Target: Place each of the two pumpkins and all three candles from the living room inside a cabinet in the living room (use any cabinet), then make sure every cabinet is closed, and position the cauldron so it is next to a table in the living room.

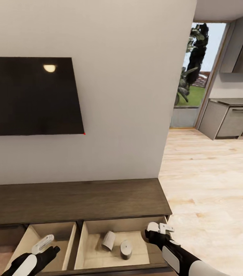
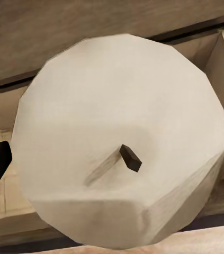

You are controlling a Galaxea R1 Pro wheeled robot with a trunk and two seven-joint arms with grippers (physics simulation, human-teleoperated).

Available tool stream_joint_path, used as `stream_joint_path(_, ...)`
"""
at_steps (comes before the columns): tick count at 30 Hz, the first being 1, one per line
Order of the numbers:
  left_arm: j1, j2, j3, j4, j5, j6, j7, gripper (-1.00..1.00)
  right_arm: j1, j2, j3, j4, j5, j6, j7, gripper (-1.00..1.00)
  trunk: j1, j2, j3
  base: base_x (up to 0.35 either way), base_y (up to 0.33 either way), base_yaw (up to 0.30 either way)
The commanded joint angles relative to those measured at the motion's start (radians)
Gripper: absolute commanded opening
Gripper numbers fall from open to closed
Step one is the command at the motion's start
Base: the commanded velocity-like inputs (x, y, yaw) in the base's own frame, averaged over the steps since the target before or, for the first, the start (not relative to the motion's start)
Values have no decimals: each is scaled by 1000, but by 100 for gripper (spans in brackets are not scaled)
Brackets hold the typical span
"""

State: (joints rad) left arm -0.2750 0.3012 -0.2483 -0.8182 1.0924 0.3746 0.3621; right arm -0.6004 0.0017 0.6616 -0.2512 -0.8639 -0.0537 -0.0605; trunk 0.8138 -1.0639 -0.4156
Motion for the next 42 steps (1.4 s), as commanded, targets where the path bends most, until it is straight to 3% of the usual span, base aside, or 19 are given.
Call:
stream_joint_path(1, -1, 2, -5, -17, 11, 4, 9, 100, -1, 0, 9, 0, -9, -4, -5, -100, 0, -1, -1, 49, 36, 0)
stream_joint_path(4, 0, 5, -5, -134, 13, 52, 18, 100, -1, -1, 9, 0, -9, -4, -6, -100, 0, -1, -1, 17, 12, 0)
stream_joint_path(7, 0, 30, 1, -303, 16, 220, 21, 100, -1, -2, 9, 1, -5, -5, -5, -100, 0, -1, -1, 4, 3, 0)
stream_joint_path(9, 0, 42, 39, -431, 17, 338, 22, 100, -1, -2, 9, 1, -2, -4, -5, -100, 0, -1, -1, 1, 0, 0)
stream_joint_path(12, -2, 39, 101, -535, 21, 489, 21, 100, -1, -2, 8, 1, -8, -5, -5, -100, 0, -1, -1, 0, 0, 0)
stream_joint_path(15, -9, 35, 124, -573, 25, 556, 21, 100, -1, -3, 8, 1, -10, -5, -6, -100, 0, -1, -1, 0, 0, 0)
stream_joint_path(24, -12, 34, 180, -630, 59, 600, 15, 100, -1, 0, 7, 0, -10, -5, -7, -100, 0, -1, -1, 0, 0, 0)
stream_joint_path(31, -12, 33, 182, -628, 61, 601, 19, 100, -1, 0, 7, 0, -9, -5, -6, -100, 0, -1, -1, 0, 0, 0)
stream_joint_path(38, -11, 27, 175, -630, 60, 600, 22, 100, -1, 1, 9, 0, 0, 0, -13, -100, 27, -50, -23, 0, 0, 0)
stream_joint_path(42, -11, 26, 175, -630, 58, 601, 23, 100, -1, 1, 7, -1, -5, 61, -24, -100, 42, -78, -36, 0, 0, 0)
